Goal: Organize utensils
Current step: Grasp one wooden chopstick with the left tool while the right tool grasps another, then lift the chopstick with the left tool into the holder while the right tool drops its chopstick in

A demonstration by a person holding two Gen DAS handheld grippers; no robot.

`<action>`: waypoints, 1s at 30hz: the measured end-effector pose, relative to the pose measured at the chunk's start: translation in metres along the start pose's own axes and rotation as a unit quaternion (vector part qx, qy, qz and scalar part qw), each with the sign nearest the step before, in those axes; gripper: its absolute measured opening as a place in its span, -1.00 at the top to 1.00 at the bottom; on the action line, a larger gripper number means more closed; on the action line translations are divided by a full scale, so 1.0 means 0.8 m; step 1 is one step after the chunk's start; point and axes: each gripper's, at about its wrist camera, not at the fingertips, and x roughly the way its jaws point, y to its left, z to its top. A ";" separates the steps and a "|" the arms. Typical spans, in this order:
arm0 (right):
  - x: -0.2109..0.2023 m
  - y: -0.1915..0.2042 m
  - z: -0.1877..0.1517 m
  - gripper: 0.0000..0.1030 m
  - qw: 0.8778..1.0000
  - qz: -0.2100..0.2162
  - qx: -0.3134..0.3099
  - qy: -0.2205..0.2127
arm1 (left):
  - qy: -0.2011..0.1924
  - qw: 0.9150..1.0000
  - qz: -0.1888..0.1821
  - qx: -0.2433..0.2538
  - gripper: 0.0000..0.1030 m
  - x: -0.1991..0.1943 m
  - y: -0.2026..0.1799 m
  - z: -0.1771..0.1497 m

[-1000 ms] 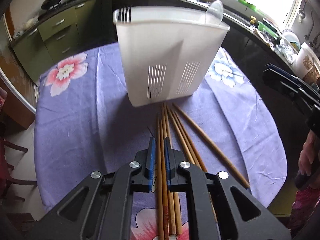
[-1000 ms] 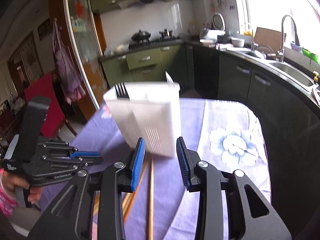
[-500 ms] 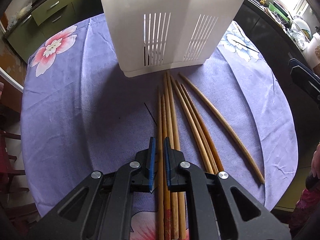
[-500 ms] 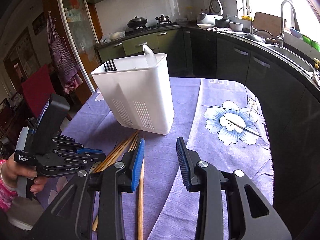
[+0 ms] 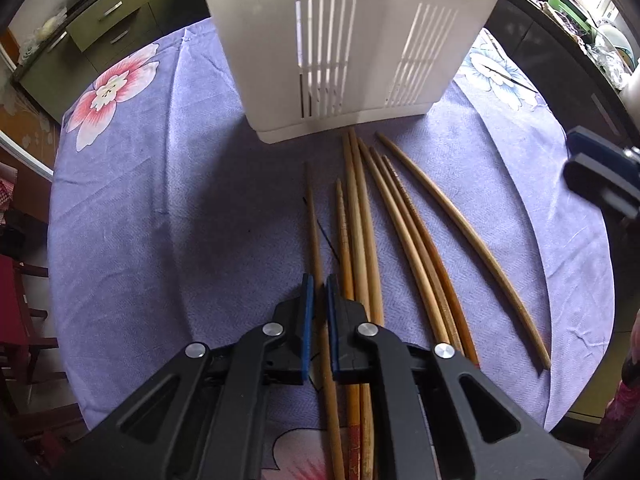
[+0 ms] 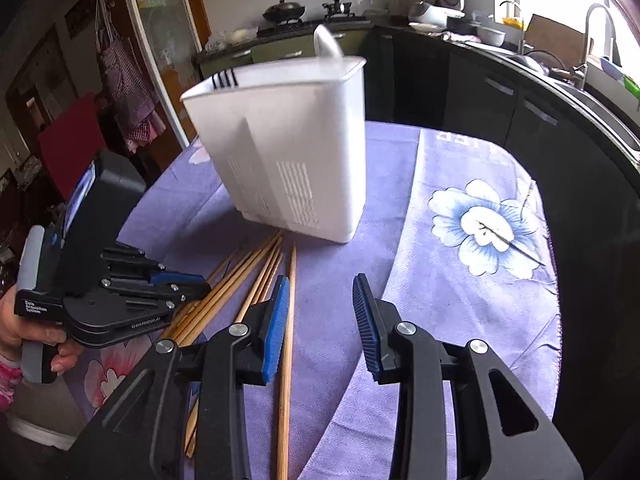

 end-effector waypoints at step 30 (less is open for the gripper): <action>0.122 0.054 0.020 0.86 0.988 -0.035 -0.053 0.142 | 0.011 0.999 0.030 0.013 0.87 -0.002 0.015 -0.006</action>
